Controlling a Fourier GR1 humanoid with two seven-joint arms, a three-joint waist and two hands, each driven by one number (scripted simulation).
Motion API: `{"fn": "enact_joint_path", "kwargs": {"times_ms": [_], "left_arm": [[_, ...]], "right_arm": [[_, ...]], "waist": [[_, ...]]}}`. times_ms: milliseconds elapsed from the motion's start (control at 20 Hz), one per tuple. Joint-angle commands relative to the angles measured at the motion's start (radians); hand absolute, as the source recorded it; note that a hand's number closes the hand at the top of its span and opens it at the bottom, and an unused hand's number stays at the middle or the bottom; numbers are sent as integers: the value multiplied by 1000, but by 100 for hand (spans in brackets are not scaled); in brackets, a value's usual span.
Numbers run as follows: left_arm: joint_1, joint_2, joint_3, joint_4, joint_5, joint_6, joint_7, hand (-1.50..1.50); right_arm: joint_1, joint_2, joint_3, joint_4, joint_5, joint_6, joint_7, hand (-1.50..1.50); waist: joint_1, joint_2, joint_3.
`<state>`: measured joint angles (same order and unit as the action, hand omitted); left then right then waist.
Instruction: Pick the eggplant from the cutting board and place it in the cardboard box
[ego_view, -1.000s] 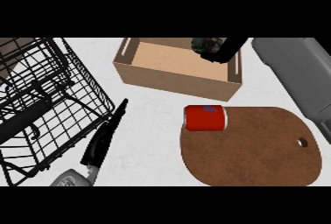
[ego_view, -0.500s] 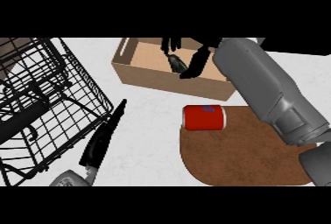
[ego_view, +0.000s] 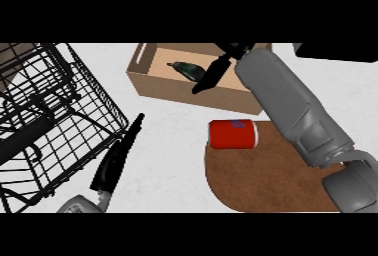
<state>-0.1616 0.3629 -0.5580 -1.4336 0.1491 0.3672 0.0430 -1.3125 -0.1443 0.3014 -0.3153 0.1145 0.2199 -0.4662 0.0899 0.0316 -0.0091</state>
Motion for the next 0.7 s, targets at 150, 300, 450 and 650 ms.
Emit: {"fn": "enact_joint_path", "kwargs": {"times_ms": [150, 300, 450, 650], "left_arm": [[-19, 103, 123, -12, -2, 42, 10, 0], [2, 100, 120, 0, -3, 48, -17, 0], [-27, 93, 118, 10, -10, 46, -10, 0], [-24, 84, 95, 7, -18, 43, -16, 0]], "right_arm": [[-54, -30, -208, 80, -186, 43, 31, -150], [-47, -99, -278, 111, -248, 84, 22, -150], [-65, -175, -314, 150, -272, 100, 52, -150], [-75, -271, -345, 186, -288, 74, 77, -150]], "waist": [[25, -1, 11], [28, 4, 10], [35, 14, 10], [56, 25, 11]]}}
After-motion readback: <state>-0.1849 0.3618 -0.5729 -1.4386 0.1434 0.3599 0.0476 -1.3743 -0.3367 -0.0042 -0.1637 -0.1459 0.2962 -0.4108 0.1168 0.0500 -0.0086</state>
